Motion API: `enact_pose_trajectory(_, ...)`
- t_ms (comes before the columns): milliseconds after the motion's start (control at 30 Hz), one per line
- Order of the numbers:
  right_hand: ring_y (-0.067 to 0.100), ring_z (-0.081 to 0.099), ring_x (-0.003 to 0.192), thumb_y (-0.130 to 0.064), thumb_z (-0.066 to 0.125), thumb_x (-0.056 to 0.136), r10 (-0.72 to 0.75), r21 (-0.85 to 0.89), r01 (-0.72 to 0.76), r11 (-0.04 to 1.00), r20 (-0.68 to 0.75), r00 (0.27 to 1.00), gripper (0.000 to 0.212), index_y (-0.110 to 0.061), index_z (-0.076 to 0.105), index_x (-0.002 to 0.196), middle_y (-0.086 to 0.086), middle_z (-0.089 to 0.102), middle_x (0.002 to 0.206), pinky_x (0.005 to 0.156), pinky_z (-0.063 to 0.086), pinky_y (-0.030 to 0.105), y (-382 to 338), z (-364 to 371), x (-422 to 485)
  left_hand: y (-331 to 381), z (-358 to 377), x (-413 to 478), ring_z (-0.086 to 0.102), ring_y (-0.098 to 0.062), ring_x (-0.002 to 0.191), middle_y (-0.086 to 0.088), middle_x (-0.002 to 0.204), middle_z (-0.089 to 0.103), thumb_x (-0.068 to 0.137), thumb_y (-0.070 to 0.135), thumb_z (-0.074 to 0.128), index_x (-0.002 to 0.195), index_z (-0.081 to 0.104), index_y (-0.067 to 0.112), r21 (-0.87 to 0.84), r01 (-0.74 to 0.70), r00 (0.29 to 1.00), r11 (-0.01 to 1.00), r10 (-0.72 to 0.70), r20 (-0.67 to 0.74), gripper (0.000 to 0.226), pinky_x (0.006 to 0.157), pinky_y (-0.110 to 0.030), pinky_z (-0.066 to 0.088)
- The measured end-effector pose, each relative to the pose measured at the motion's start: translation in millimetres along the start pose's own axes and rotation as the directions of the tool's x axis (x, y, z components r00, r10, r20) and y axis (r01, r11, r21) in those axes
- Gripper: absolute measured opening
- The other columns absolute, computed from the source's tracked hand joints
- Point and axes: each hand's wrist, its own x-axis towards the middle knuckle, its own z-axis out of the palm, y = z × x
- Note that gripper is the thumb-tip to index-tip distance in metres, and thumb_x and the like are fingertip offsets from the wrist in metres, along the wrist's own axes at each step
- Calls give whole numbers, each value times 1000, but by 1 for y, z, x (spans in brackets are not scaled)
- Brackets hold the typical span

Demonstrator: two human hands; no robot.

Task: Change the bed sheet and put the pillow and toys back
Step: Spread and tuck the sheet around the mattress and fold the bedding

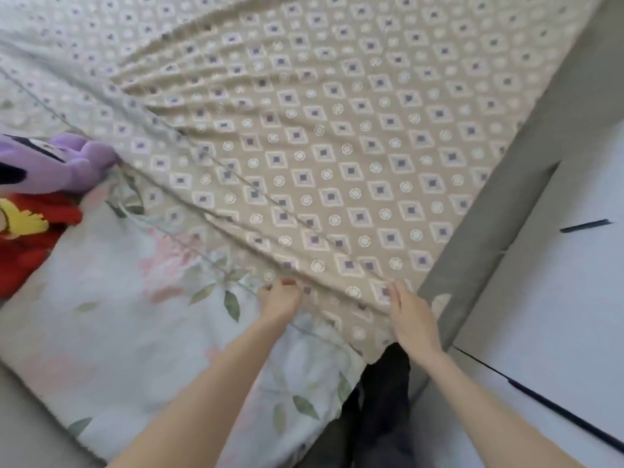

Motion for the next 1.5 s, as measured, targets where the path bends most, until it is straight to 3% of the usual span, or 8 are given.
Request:
enact_pose_trajectory(433, 29, 55, 66, -34, 37, 102, -16, -144, -15, 989, -213, 977, 29, -17, 51, 83, -1, 53, 59, 61, 33, 34, 13, -48, 68, 19, 15, 4, 55, -22, 92, -5, 103, 55, 98, 23, 49, 108, 48, 13, -251, 187, 961, 950, -123, 249, 14, 82, -35, 48)
enact_pose_trajectory(700, 34, 32, 124, -38, 46, 96, 329, -157, -313, 937, 93, 940, 34, -18, 53, 122, 7, 48, 134, 94, 32, 41, 49, -43, 89, 25, 32, 21, 57, -21, 74, -11, 89, 57, 95, 31, 56, 102, 48, 9, -357, 201, 960, 912, -111, 257, 24, 72, -31, 50)
enact_pose_trajectory(800, 32, 38, 116, -28, 40, 97, 282, -95, -285, 954, -38, 959, 23, -17, 58, 106, 6, 61, 117, 87, 31, 40, 48, -42, 84, 25, 35, 26, 60, -13, 50, -5, 68, 63, 96, 22, 55, 89, 46, 12, -384, 199, 974, 902, -141, 174, 15, 58, -25, 44)
enact_pose_trajectory(933, 29, 45, 91, -20, 34, 97, 208, -90, -254, 963, -351, 913, 20, -20, 50, 84, 2, 59, 74, 76, 25, 37, 37, -46, 86, 16, 30, 26, 55, -14, 62, -5, 73, 58, 91, 13, 61, 75, 44, 14, -313, 196, 979, 929, -165, 123, 24, 60, -24, 47)
enact_pose_trajectory(1067, 32, 45, 103, -26, 33, 101, 344, -135, -423, 896, -392, 853, 28, -17, 59, 96, 10, 61, 101, 84, 31, 40, 33, -43, 99, -11, 40, 16, 58, -17, 65, -6, 75, 57, 90, 10, 62, 71, 43, 15, -343, 261, 961, 902, -211, 177, 28, 58, -25, 45)
enact_pose_trajectory(1200, 36, 52, 105, -15, 41, 97, 490, 193, -455, 869, -210, 846, 22, -17, 54, 115, 13, 42, 126, 89, 42, 39, 47, -37, 103, -14, 53, 25, 54, -17, 58, -10, 70, 56, 91, 13, 61, 71, 46, 12, -330, 238, 971, 913, -222, 87, 25, 51, -21, 45)
enact_pose_trajectory(1367, 26, 47, 104, -6, 51, 88, 517, 428, -325, 843, -480, 709, 20, -9, 43, 107, 7, 44, 113, 88, 40, 36, 39, -3, 48, -12, 47, 32, 53, -14, 58, -4, 66, 52, 90, 26, 65, 76, 50, 13, -433, 298, 953, 851, -236, 192, 23, 66, -28, 50)
enact_pose_trajectory(1500, 15, 43, 83, -15, 60, 80, 267, 240, -203, 949, -272, 925, 22, -16, 42, 93, -4, 42, 92, 76, 46, 39, 28, 38, -13, -6, 35, 38, 58, -15, 72, -4, 82, 59, 92, 25, 62, 98, 53, 13, -486, 270, 958, 831, -183, 220, 16, 65, -27, 52)
